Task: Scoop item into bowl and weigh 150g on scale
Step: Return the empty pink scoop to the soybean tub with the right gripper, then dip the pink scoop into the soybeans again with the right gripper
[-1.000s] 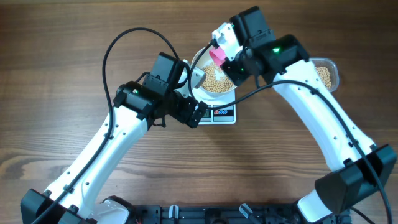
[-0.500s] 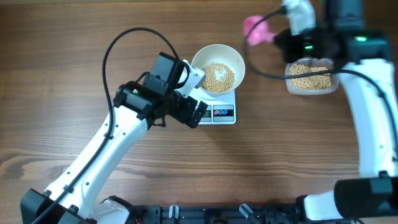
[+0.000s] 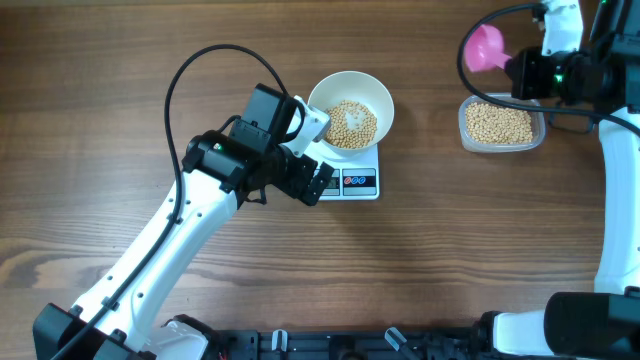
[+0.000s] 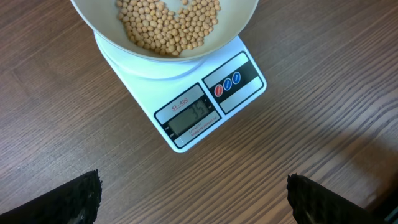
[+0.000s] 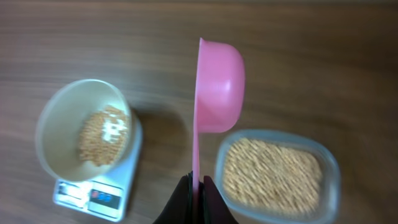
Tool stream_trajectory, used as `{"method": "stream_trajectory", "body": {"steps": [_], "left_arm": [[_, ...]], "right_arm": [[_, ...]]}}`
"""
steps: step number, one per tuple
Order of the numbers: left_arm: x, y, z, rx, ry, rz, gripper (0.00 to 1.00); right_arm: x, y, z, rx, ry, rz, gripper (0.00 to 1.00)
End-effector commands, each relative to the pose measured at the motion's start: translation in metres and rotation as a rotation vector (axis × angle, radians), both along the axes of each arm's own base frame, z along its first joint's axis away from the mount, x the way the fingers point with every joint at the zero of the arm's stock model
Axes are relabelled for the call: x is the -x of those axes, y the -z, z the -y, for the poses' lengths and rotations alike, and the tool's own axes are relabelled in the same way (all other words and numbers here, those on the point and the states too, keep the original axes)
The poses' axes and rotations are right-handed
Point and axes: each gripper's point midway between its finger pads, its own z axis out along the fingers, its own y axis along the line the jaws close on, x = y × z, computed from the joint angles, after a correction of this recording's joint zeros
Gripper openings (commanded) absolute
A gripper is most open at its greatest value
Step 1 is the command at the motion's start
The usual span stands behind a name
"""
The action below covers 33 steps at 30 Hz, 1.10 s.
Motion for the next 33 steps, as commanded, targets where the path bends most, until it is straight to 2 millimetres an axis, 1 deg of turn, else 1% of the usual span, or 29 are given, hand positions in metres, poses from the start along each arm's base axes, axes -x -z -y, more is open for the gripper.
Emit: {"method": "stream_trajectory", "body": {"steps": [1, 4, 10, 14, 17, 20, 25, 28, 33], "left_arm": [[-0.003, -0.012, -0.001, 0.015, -0.015, 0.030, 1.00], [-0.003, -0.012, -0.001, 0.015, -0.015, 0.030, 1.00], [-0.003, -0.012, -0.001, 0.015, -0.014, 0.030, 1.00], [-0.003, -0.012, -0.001, 0.015, -0.015, 0.030, 1.00], [-0.003, -0.012, -0.001, 0.015, -0.014, 0.030, 1.00], [-0.003, -0.012, -0.001, 0.015, -0.015, 0.030, 1.00], [-0.003, -0.012, -0.001, 0.015, -0.014, 0.030, 1.00], [-0.003, -0.012, -0.001, 0.015, -0.014, 0.030, 1.00], [-0.003, -0.012, -0.001, 0.015, -0.015, 0.030, 1.00]], "right_arm": [[0.011, 0.002, 0.031, 0.097, 0.184, -0.048, 0.04], [0.019, 0.008, 0.044, 0.139, 0.260, -0.090, 0.04], [0.038, 0.016, 0.056, 0.170, 0.361, -0.173, 0.04], [0.055, 0.025, 0.056, 0.189, 0.359, -0.249, 0.04], [0.061, 0.027, 0.054, 0.190, 0.355, -0.276, 0.04], [0.061, 0.027, 0.055, 0.181, 0.371, -0.277, 0.04], [0.059, 0.027, 0.054, 0.091, 0.512, -0.275, 0.04], [0.058, 0.027, 0.051, 0.042, 0.558, -0.279, 0.04], [0.056, 0.026, 0.048, 0.003, 0.585, -0.275, 0.04]]}}
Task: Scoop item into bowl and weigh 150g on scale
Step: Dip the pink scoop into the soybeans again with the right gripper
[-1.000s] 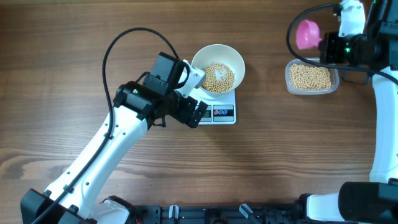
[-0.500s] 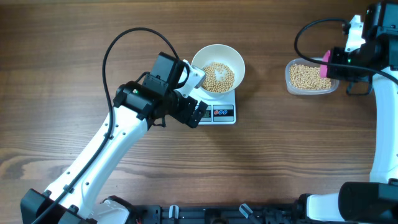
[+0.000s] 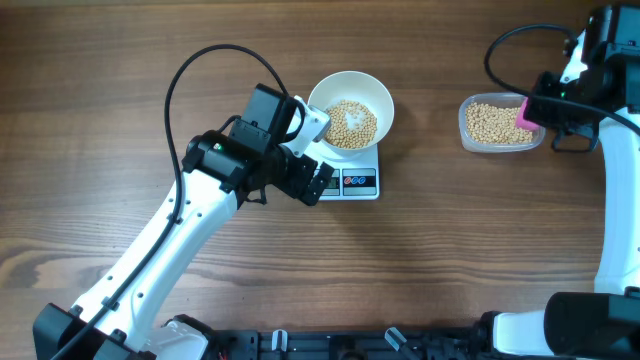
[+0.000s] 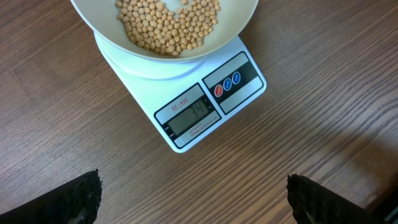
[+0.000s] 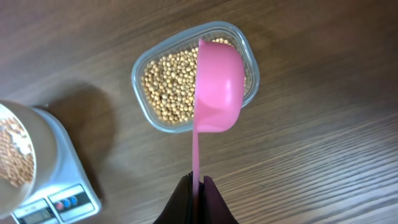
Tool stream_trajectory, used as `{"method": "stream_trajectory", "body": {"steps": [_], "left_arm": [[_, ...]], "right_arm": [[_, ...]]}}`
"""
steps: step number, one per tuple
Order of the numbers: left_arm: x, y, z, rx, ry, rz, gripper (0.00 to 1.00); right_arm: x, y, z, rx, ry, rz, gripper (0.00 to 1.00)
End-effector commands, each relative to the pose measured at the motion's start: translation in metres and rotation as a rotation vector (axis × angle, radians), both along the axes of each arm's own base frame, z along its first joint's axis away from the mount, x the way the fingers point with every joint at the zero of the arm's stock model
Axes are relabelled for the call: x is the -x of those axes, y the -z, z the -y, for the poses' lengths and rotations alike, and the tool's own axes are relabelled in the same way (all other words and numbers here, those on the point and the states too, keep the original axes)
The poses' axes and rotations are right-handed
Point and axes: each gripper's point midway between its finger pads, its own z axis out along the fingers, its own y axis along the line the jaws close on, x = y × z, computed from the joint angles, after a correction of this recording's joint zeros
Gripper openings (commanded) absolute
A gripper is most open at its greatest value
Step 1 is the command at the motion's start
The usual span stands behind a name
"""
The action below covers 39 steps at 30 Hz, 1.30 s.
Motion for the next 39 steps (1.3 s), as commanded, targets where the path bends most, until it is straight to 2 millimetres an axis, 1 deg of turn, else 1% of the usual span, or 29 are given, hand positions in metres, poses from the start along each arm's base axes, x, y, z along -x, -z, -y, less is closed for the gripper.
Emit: {"method": "stream_trajectory", "body": {"steps": [1, 9, 12, 13, 15, 18, 24, 26, 29, 36, 39], "left_arm": [[-0.003, -0.012, -0.001, 0.015, -0.015, 0.030, 1.00], [-0.003, -0.012, -0.001, 0.015, -0.014, 0.030, 1.00], [-0.003, -0.012, -0.001, 0.015, -0.015, 0.030, 1.00], [-0.003, -0.012, -0.001, 0.015, -0.015, 0.030, 1.00], [-0.003, -0.012, -0.001, 0.015, -0.014, 0.030, 1.00], [-0.003, -0.012, -0.001, 0.015, -0.015, 0.030, 1.00], [-0.003, -0.012, -0.001, 0.015, -0.015, 0.030, 1.00], [-0.003, -0.012, -0.001, 0.015, -0.014, 0.030, 1.00], [-0.003, -0.012, -0.001, 0.015, -0.015, 0.030, 1.00], [-0.003, -0.012, -0.001, 0.015, -0.015, 0.030, 1.00], [-0.003, -0.012, -0.001, 0.015, -0.015, 0.030, 1.00]], "right_arm": [[0.001, -0.009, -0.003, -0.034, 0.062, 0.041, 0.04], [0.005, -0.007, 0.008, 0.045, 0.046, 0.014, 0.04], [0.000, -0.001, 0.008, 0.077, -0.034, -0.007, 0.04], [-0.006, 0.004, 0.007, 0.097, -0.096, -0.020, 0.04], [-0.015, 0.012, 0.005, 0.121, -0.159, -0.034, 0.04], [-0.023, 0.028, 0.005, 0.134, -0.220, -0.076, 0.04], [-0.031, 0.063, 0.007, 0.134, -0.282, -0.172, 0.04], [-0.036, 0.068, 0.008, 0.138, -0.282, -0.176, 0.04], [-0.041, 0.070, 0.012, 0.160, -0.282, -0.170, 0.04], [-0.037, 0.071, 0.013, 0.170, -0.299, -0.192, 0.04], [-0.038, 0.071, 0.014, 0.178, -0.309, -0.191, 0.04]]}}
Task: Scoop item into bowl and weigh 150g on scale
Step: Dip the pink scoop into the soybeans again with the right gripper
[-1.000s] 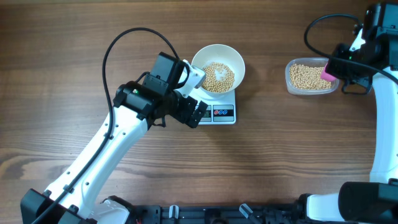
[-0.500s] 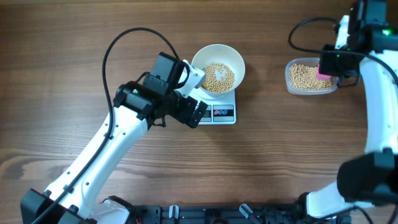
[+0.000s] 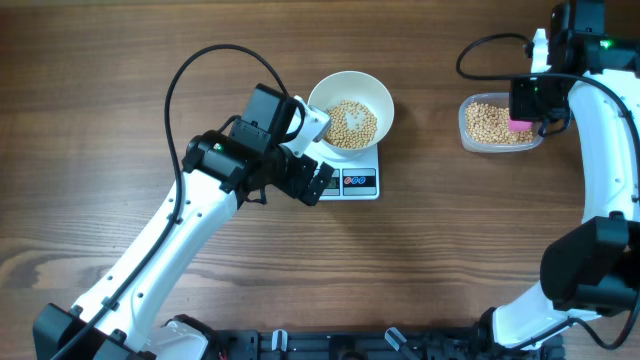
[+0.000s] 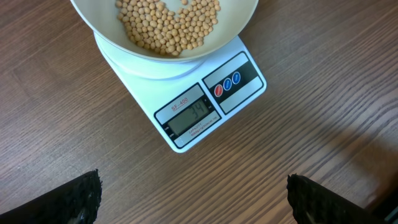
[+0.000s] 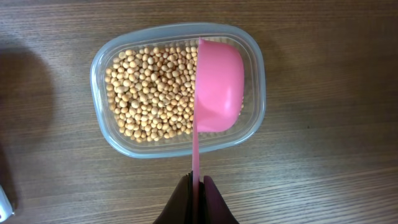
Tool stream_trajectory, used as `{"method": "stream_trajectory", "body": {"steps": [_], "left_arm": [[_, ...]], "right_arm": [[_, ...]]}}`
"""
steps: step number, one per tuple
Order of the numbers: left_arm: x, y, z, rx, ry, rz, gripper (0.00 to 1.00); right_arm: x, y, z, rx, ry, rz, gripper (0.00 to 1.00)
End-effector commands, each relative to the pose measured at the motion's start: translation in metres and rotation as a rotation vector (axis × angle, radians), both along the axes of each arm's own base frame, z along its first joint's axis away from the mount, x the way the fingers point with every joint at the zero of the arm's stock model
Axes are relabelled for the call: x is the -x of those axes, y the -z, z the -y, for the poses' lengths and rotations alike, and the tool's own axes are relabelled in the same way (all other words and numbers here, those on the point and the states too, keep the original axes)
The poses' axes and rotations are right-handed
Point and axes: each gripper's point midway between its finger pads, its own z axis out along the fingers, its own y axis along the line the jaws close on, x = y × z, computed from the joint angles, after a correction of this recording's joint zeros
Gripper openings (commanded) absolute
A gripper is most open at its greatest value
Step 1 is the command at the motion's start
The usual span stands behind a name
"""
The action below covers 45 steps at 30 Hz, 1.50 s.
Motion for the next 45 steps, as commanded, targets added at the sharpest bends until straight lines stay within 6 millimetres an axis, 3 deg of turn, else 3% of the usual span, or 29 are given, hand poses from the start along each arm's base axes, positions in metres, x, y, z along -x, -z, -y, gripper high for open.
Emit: {"method": "stream_trajectory", "body": {"steps": [1, 13, 24, 34, 45], "left_arm": [[-0.003, -0.012, -0.001, 0.016, -0.015, 0.030, 1.00], [-0.003, -0.012, -0.001, 0.015, -0.015, 0.031, 1.00], [-0.003, -0.012, -0.001, 0.016, -0.015, 0.030, 1.00], [-0.003, -0.012, -0.001, 0.016, -0.015, 0.030, 1.00], [-0.003, -0.012, -0.001, 0.016, -0.015, 0.030, 1.00]], "right_arm": [[-0.002, 0.005, 0.004, 0.032, -0.036, -0.017, 0.04], [-0.007, 0.027, -0.001, 0.028, -0.085, -0.072, 0.04], [-0.012, 0.050, -0.032, -0.058, -0.189, -0.124, 0.04], [-0.007, 0.051, -0.062, -0.192, -0.226, -0.133, 0.04], [-0.004, 0.050, -0.073, -0.275, -0.206, -0.133, 0.04]]}}
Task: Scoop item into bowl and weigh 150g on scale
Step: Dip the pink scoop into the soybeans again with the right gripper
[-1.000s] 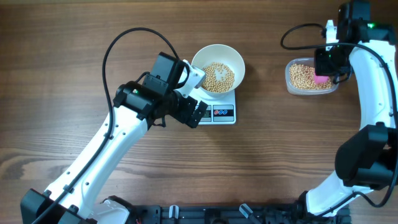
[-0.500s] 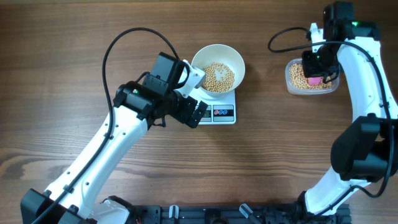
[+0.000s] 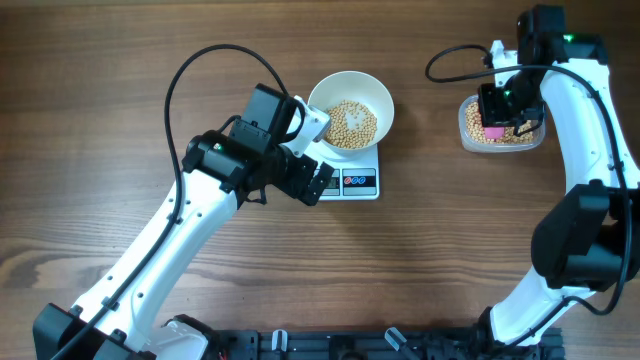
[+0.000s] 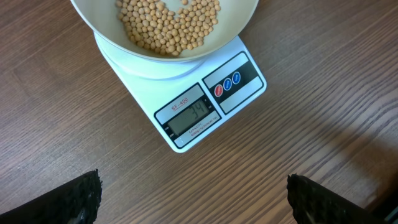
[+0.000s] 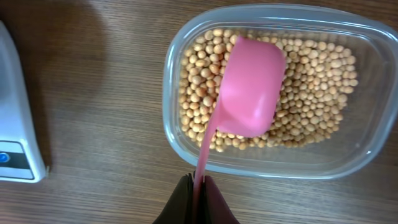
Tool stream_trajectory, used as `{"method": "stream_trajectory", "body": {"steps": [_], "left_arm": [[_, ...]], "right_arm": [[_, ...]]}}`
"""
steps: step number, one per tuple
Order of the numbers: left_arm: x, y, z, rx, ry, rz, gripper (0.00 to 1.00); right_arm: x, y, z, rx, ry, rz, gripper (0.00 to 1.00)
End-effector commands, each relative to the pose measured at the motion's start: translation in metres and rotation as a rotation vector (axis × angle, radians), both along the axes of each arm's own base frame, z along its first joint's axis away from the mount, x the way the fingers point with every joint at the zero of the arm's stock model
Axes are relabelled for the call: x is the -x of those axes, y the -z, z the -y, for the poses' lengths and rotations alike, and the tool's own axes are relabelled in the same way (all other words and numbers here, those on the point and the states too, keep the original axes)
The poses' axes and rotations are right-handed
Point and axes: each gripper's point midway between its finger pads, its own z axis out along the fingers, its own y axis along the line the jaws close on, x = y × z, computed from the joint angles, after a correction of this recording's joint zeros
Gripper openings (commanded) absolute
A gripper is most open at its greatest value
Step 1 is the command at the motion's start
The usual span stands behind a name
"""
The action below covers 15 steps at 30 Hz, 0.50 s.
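A white bowl [image 3: 351,105] holding soybeans [image 4: 168,25] stands on a white digital scale [image 4: 208,102] whose display reads 34. A clear tub of soybeans [image 5: 273,93] lies at the back right [image 3: 500,125]. My right gripper [image 5: 198,183] is shut on the handle of a pink scoop [image 5: 249,93], whose cup, back side up, is down among the beans in the tub. My left gripper [image 4: 193,196] hovers open over bare wood just in front of the scale, nothing between its fingers [image 4: 74,196].
The brown wooden table [image 3: 450,250] stretches all around. A black cable loops from the left arm [image 3: 190,75]. The right arm [image 3: 590,120] reaches along the right edge to the tub.
The right gripper has shifted left and turned; the scoop's cup now tilts rightward and sits deeper among the beans. The left gripper and scale are unchanged.
The scoop was held empty in the air between the bowl and the tub, scale reading 35. Then it hung over the tub, reading 34. Then it lay low in the tub's right part, and now it is tilted into the beans.
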Motion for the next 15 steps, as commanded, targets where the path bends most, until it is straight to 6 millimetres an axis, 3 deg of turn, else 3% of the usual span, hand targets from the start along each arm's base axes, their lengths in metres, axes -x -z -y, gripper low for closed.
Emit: {"method": "stream_trajectory", "body": {"steps": [1, 15], "left_arm": [[-0.003, -0.012, -0.001, 0.016, -0.015, 0.030, 1.00], [-0.003, -0.012, -0.001, 0.015, -0.014, 0.031, 1.00]], "right_arm": [[0.001, 0.006, -0.022, -0.133, -0.008, -0.023, 0.04], [0.001, 0.002, 0.002, -0.223, 0.080, -0.006, 0.04]]}}
